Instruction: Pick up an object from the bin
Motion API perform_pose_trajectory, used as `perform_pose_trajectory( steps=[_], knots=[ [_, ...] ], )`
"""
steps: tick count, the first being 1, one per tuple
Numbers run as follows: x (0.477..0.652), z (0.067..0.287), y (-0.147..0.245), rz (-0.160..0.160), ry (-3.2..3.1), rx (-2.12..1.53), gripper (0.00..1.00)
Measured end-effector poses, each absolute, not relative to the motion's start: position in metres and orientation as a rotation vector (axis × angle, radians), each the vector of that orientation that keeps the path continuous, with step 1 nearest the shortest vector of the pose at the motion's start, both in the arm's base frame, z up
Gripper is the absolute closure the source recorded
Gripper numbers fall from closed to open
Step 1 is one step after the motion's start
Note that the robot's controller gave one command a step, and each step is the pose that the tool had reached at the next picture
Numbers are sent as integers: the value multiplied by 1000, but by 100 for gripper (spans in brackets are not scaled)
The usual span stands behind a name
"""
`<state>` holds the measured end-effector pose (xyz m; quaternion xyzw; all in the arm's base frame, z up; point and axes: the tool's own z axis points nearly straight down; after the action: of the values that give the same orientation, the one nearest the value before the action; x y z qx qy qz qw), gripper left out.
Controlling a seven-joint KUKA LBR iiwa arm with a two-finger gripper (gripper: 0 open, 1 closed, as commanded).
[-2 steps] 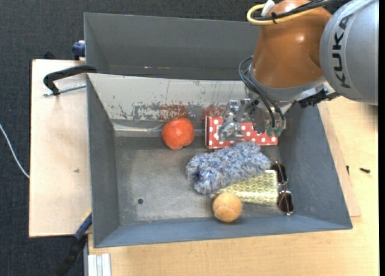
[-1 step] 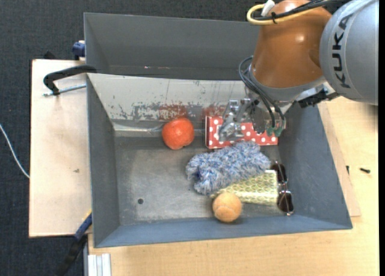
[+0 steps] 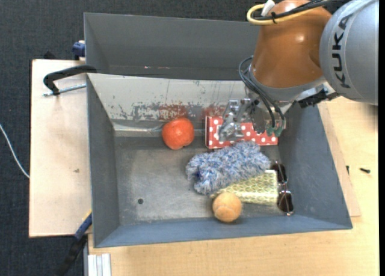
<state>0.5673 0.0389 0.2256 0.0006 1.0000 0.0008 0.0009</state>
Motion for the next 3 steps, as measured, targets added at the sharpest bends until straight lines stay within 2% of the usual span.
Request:
perform_pose_trajectory(
  steps=[1,2,3],
  knots=[
    [567,226,39,3,3140,2,100],
    [564,179,54,3,3133,5,100],
    [567,124,82,1,3142,-98,0]
  ],
)
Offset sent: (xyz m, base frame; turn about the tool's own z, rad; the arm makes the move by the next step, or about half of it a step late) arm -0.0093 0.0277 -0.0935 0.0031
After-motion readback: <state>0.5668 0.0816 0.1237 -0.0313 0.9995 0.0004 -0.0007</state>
